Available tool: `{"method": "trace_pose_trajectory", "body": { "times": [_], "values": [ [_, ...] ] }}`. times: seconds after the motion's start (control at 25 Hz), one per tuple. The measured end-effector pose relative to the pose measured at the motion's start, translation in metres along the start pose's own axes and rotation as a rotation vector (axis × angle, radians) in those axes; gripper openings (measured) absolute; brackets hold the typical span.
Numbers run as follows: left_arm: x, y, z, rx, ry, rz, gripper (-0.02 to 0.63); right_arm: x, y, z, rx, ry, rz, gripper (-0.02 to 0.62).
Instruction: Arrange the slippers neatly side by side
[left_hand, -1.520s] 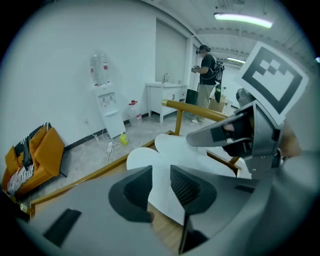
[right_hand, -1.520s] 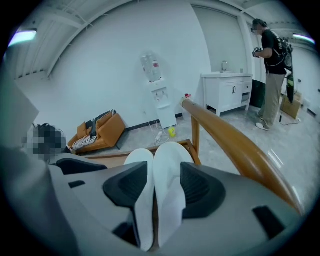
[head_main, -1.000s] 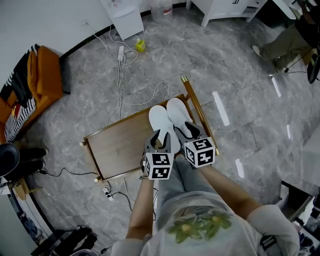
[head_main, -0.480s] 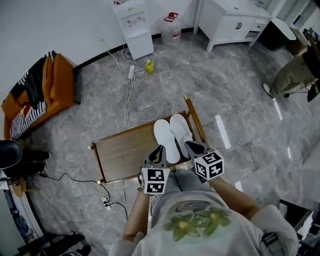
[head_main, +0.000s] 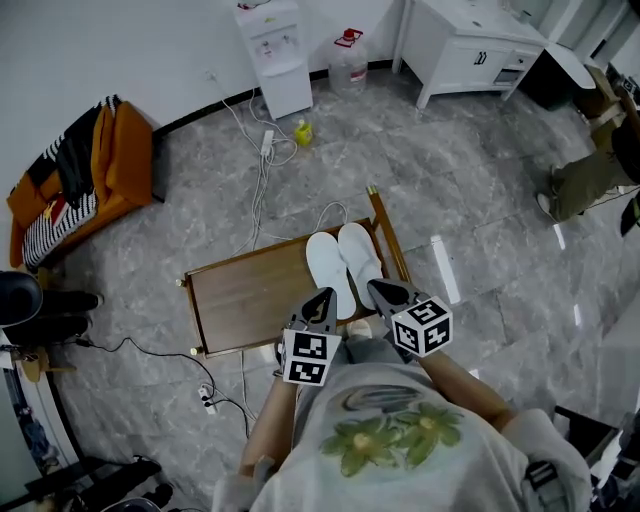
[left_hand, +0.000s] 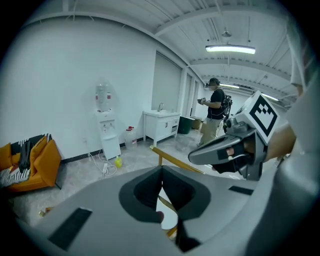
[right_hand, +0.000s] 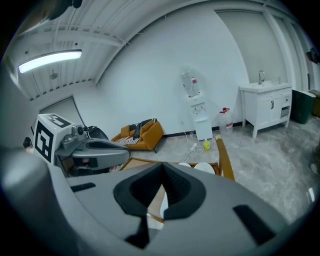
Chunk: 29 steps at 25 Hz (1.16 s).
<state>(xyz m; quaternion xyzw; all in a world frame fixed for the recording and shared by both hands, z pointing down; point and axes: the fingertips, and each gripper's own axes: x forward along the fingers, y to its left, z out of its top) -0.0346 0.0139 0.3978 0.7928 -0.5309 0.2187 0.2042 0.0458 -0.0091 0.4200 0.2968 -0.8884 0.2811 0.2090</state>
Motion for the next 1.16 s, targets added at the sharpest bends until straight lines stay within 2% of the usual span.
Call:
{"method": "trace_pose_trajectory", "body": {
  "times": [0.24,1.16],
  "values": [
    [-0.005,-0.008,0.004,-0.015,-0.020,-0.046,0.015,-0.010,-0.002,0.004,-0.027,-0.021,-0.004,0.005],
    [-0.009,-0.012,-0.005,-0.030,-0.010,-0.037,0.016,-0.019,0.000,-0.006,0.001,-0.022,-0.016,0.005]
  ]
}}
